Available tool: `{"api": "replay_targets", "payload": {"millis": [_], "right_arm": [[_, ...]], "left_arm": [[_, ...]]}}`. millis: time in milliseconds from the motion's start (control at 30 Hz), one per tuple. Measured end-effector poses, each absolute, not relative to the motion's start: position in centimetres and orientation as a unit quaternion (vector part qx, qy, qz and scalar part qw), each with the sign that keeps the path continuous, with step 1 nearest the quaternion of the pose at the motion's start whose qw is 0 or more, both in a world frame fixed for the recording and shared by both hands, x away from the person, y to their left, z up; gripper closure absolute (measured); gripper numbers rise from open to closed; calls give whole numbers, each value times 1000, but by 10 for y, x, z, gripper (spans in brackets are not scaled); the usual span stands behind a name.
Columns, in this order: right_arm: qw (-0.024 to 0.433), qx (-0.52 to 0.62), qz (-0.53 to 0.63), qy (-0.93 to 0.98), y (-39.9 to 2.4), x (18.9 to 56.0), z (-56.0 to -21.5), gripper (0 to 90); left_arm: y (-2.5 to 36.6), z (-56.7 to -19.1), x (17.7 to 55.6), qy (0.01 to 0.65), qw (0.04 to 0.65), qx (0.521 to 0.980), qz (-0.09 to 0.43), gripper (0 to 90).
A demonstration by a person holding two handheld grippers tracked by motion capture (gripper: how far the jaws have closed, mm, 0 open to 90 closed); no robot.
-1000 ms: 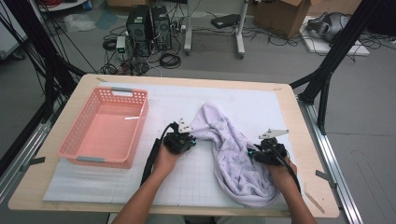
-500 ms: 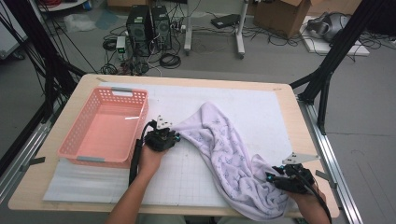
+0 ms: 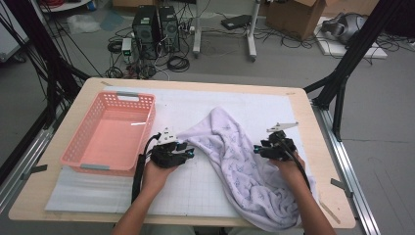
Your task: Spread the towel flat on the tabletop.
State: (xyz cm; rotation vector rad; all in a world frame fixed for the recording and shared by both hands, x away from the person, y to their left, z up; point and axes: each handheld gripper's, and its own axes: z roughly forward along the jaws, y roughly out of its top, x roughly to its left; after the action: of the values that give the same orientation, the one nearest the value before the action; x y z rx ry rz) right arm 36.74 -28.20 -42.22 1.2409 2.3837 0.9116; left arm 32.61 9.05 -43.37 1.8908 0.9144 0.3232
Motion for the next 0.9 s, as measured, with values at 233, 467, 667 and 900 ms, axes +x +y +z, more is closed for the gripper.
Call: {"api": "replay_targets", "payload": {"millis": [233, 467, 667, 900], "right_arm": [[151, 377, 298, 864, -261, 397, -431, 863], [273, 479, 307, 776, -304, 427, -410, 868], [336, 549, 295, 707, -339, 423, -407, 861], [286, 529, 348, 719, -343, 399, -402, 662]], "left_arm": [[96, -440, 320, 384, 490, 774, 114, 572], [91, -444, 320, 396, 478, 776, 111, 612], [82, -446, 318, 389, 482, 779, 97, 605], [56, -452, 318, 377, 478, 790, 71, 550]]}}
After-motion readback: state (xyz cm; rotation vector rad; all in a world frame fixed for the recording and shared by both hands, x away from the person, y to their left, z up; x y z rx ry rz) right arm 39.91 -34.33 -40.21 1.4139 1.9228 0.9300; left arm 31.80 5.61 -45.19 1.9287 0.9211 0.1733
